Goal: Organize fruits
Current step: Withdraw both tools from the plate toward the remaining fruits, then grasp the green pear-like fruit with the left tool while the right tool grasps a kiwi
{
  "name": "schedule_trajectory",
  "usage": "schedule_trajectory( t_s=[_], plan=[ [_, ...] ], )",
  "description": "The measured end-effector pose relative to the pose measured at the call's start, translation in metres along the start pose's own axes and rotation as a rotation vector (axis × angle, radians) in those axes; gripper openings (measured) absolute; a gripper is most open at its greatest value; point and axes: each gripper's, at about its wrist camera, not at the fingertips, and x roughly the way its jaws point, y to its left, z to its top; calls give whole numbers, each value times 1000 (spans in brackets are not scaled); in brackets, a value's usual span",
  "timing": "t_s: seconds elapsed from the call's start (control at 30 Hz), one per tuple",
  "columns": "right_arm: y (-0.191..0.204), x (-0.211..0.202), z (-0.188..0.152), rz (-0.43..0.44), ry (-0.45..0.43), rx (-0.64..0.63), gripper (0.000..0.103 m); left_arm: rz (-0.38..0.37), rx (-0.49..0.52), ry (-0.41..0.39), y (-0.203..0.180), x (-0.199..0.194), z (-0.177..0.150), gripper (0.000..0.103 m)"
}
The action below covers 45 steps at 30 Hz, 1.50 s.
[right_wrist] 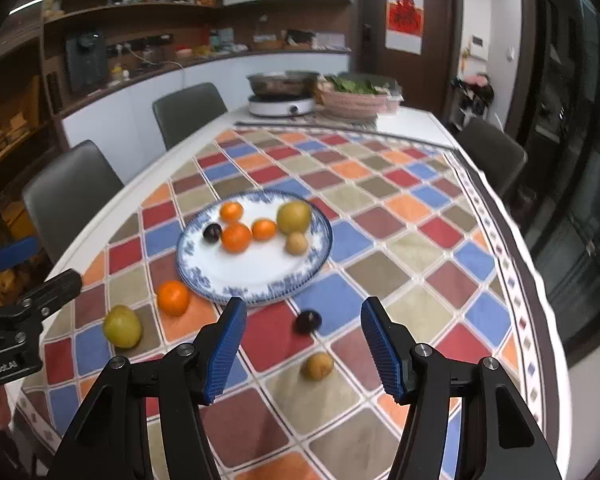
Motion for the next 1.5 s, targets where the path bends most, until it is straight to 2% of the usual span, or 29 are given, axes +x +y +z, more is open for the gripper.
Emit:
schedule_trajectory(
  t_s=[0.33,0.43,0.77,0.83,1.0,1.2,1.27,1.33,1.5],
  plan=[
    [-9,35,-36,-62,98,129,60,73,-45,109,7,42,-33,90],
    [-10,49,-47,-59,146,169,60,71,-57,127,10,52,-40,90],
    [-13,72,-57,-75,177,195,60,55,-62,179,7,80,-54,89],
    [-14,75,-58,-80,178,192,59,48,-61,181,7,84,-53,84],
    [-14,85,-56,-80,198,174,42,19,-71,187,8,92,-51,70],
    [-12,93,-57,-72,219,154,35,-23,-77,208,7,100,-51,55],
    [-12,95,-57,-63,223,150,32,-9,-66,205,6,101,-52,51],
    [-12,96,-57,-69,222,145,28,-5,-58,205,6,101,-52,49],
    [-11,96,-57,-66,218,138,27,-3,-47,201,5,101,-52,49]
  ],
)
